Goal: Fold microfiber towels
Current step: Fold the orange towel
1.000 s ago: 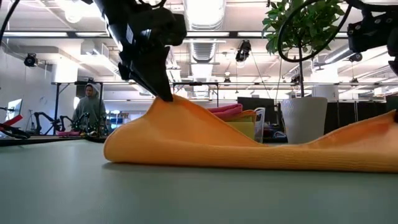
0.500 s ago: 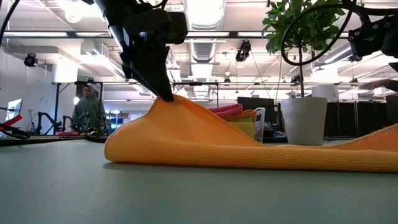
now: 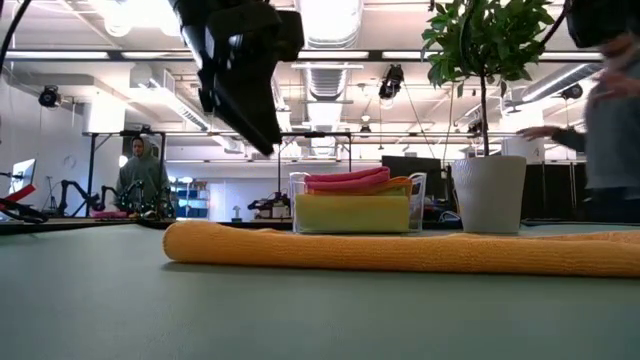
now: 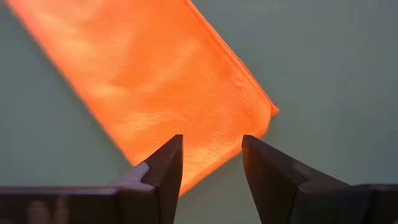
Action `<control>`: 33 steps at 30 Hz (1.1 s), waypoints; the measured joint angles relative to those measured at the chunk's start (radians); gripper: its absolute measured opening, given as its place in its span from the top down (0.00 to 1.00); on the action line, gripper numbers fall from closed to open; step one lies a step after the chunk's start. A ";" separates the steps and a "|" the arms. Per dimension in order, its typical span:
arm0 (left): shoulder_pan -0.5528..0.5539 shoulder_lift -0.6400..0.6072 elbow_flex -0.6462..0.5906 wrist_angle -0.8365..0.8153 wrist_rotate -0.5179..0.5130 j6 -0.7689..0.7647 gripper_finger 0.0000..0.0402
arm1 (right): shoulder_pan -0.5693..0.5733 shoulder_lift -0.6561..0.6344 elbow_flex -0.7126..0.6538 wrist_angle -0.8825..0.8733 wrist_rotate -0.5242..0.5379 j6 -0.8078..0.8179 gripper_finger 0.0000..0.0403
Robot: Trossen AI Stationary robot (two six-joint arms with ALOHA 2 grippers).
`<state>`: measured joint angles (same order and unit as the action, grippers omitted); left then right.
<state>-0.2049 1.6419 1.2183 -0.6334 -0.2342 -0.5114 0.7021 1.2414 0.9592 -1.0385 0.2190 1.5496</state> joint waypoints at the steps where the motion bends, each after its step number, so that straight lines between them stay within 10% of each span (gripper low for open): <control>1: 0.003 -0.003 0.024 -0.037 0.001 -0.003 0.52 | 0.000 -0.023 0.000 0.001 0.010 -0.017 0.62; 11: -0.077 0.013 0.022 0.046 0.149 -0.058 0.57 | 0.000 -0.074 -0.047 0.217 0.019 -0.220 0.68; 23: -0.109 0.123 -0.067 0.145 0.143 -0.057 0.98 | 0.002 0.042 -0.054 0.319 -0.045 -0.359 0.71; 33: -0.089 0.219 -0.067 0.153 0.124 -0.048 1.00 | 0.002 0.044 -0.053 0.344 -0.047 -0.364 0.71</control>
<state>-0.2934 1.8606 1.1512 -0.4804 -0.1104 -0.5598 0.7044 1.2854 0.9058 -0.6945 0.1719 1.1854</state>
